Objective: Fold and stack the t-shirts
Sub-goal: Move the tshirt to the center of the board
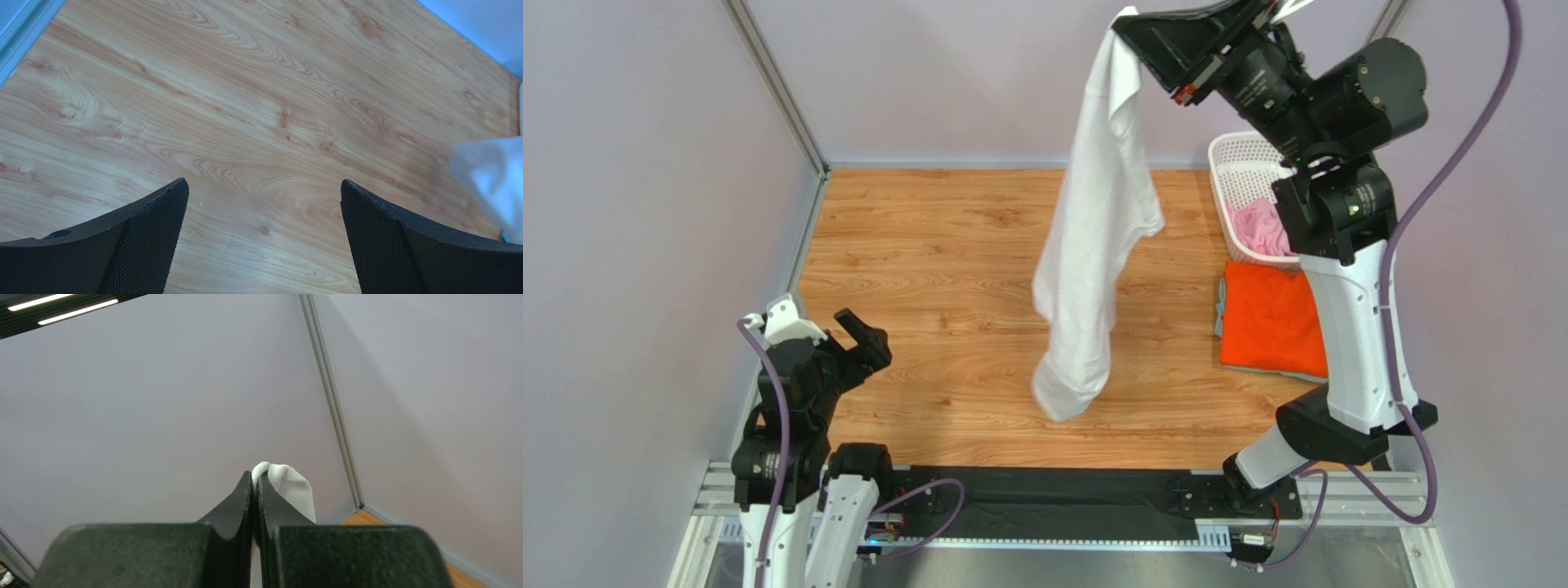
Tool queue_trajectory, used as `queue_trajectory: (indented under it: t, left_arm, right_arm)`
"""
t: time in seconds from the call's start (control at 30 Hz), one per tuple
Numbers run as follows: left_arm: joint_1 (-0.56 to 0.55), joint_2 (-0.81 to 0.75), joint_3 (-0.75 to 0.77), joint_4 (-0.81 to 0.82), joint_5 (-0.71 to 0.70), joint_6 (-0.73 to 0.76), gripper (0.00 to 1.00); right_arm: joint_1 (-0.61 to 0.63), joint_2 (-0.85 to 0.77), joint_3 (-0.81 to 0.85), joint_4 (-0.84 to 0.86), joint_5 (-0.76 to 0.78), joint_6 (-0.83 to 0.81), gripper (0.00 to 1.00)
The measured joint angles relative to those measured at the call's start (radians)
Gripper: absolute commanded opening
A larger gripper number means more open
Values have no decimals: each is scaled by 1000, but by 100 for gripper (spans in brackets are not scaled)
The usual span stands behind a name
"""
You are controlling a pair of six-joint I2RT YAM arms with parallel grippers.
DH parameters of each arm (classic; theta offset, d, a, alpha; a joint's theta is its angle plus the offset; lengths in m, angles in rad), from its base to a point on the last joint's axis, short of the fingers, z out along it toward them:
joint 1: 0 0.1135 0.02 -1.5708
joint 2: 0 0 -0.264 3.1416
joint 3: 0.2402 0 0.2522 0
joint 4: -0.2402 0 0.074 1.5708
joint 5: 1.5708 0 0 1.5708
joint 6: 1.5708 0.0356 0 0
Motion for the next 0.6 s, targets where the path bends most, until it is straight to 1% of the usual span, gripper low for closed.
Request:
queue_trajectory:
  t: [0.07,0.13,0.27,0.4,0.43,0.47,0.53,0.57,0.6]
  left_arm:
    - [0,0,0,0,6,-8,100]
    - [0,0,0,-2,8,-19,100]
    - [0,2,0,-11,18,-45,100]
    - [0,6,-1,-29,41,-71,100]
    - [0,8,-4,-30,51,-77,100]
    - [0,11,-11,-29,64,-84,100]
    - [1,20,-29,-23,89,-93,100]
    - [1,29,-45,-16,107,-97,100]
    - [1,43,-66,-8,129,-101,100]
  right_arm:
    - [50,6,-16,3,15,1,0]
    - [69,-21,-106,22,49,1,0]
    - [60,-118,-396,24,185,-7,0]
    - [-2,-183,-721,25,299,-8,0]
    - [-21,-185,-777,19,316,-6,0]
    - [-47,-182,-850,24,335,-2,3]
    - [-100,-153,-970,15,358,6,13]
    - [-126,-125,-1017,8,364,11,25]
    - [-150,-92,-1052,4,371,17,34]
